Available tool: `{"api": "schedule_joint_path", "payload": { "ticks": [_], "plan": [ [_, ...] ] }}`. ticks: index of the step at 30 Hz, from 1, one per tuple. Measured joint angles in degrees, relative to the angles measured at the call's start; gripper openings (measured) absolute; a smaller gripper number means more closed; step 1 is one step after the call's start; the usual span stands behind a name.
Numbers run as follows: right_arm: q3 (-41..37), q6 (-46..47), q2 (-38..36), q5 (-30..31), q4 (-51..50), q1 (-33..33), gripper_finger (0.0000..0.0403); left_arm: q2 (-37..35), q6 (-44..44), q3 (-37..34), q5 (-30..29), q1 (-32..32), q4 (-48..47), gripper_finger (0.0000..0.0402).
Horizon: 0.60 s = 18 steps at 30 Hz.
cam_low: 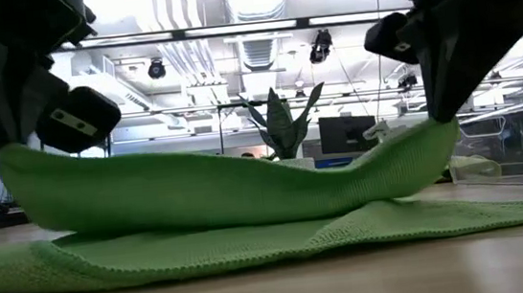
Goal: Fold microfiber towels
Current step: Fold the green towel on the table
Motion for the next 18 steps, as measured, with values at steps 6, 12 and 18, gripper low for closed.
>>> {"api": "schedule_joint_path", "payload": {
  "ticks": [6,12,18],
  "plan": [
    [-1.0,0.2,0.0,-2.9,1.0,0.1,0.0009,-0.3,-1.8,0.6,2.1,-1.1,4.0,0.0],
    [-4.0,0.2,0.0,-4.2,7.0,0.6,0.0009,3.4,-1.9,0.4,2.4,-2.0,8.1,0.0],
    [-6.9,1.8,0.0,-6.3,9.2,1.0,0.0009,10.1,-1.9,1.1,3.4,-2.1,14.7,0.0]
  ]
}}
